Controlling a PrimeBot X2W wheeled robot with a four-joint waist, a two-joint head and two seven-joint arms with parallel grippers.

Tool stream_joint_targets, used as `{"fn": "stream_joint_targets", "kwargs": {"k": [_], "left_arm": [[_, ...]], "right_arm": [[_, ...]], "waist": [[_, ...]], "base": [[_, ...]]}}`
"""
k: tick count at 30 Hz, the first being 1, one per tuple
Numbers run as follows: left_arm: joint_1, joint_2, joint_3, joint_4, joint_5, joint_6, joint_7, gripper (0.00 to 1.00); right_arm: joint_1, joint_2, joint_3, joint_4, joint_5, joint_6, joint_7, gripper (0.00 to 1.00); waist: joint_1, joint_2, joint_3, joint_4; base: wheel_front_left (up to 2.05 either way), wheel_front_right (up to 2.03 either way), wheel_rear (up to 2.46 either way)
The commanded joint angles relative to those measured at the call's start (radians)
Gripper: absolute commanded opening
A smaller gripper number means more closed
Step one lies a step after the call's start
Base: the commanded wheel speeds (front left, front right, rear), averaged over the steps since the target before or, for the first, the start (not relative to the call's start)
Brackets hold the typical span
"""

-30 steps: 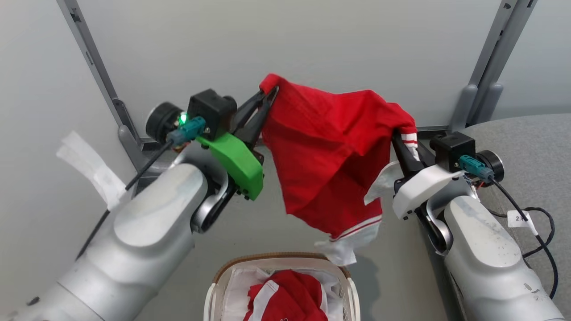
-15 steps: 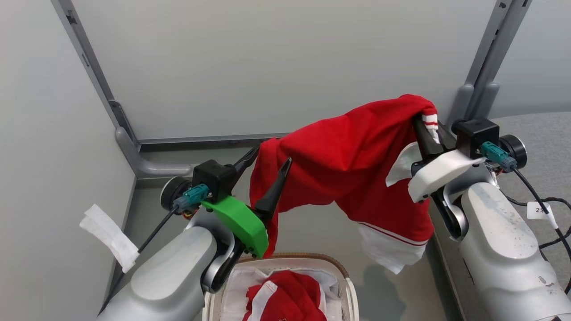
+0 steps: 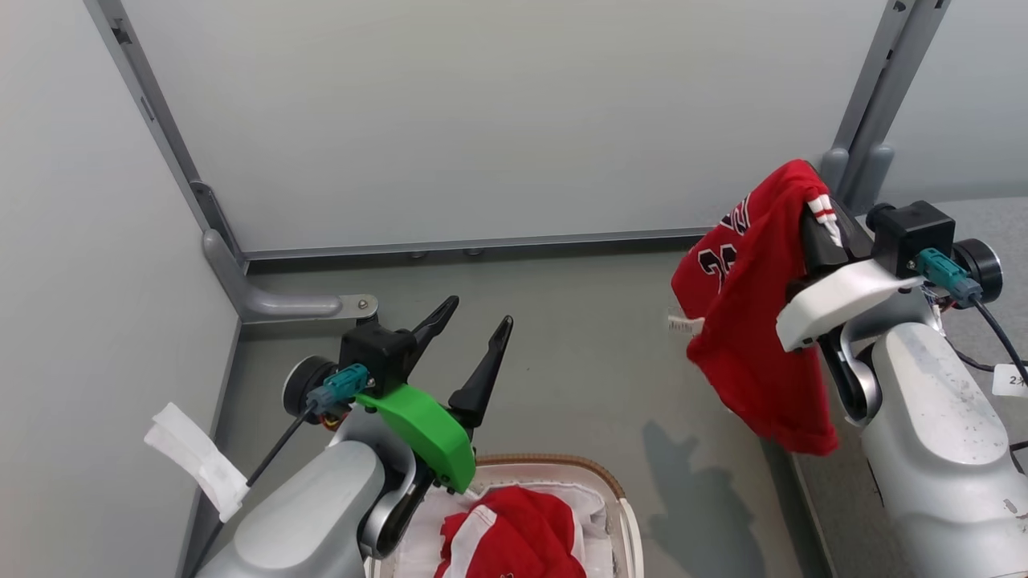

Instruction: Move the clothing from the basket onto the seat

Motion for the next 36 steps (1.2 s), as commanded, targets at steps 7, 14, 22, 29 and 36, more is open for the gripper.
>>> {"fn": "stream_joint_targets", "kwargs": {"k": [7, 14, 22, 29, 36], "left_arm": [[0.034, -0.015, 0.013, -0.008, 0.028, -0.007, -0.004, 1.0], [0.02, -0.035, 0.014, -0.019, 0.055, -0.012, -0.003, 1.0], [-0.027, -0.053, 0.018, -0.041, 0.1, -0.014, -0.002, 1.0], [-0.052, -0.059, 0.016, -0.037, 0.122, -0.025, -0.003, 1.0], [-0.073, -0.057, 0.008, -0.032, 0.134, -0.028, -0.002, 1.0]], "right_arm": [[0.003, -0.006, -0.017, 0.004, -0.005, -0.001, 0.0, 0.0], [-0.026, -0.005, -0.024, 0.001, -0.012, -0.001, 0.0, 0.0], [-0.066, -0.036, -0.019, -0.017, -0.014, -0.001, 0.006, 0.0], [-0.074, -0.061, -0.015, -0.03, -0.011, -0.001, 0.01, 0.0], [-0.074, -0.082, -0.01, -0.021, -0.009, -0.001, 0.015, 0.0]], "waist": [[0.0, 0.0, 0.012, -0.029], [0.0, 0.0, 0.047, -0.12], [0.0, 0.0, 0.116, -0.305], [0.0, 0.0, 0.176, -0.459], [0.0, 0.0, 0.224, -0.535]], "base": [[0.0, 0.0, 0.0], [0.0, 0.0, 0.0], [0.0, 0.0, 0.0], [0.0, 0.0, 0.0], [0.0, 0.0, 0.0]]}}
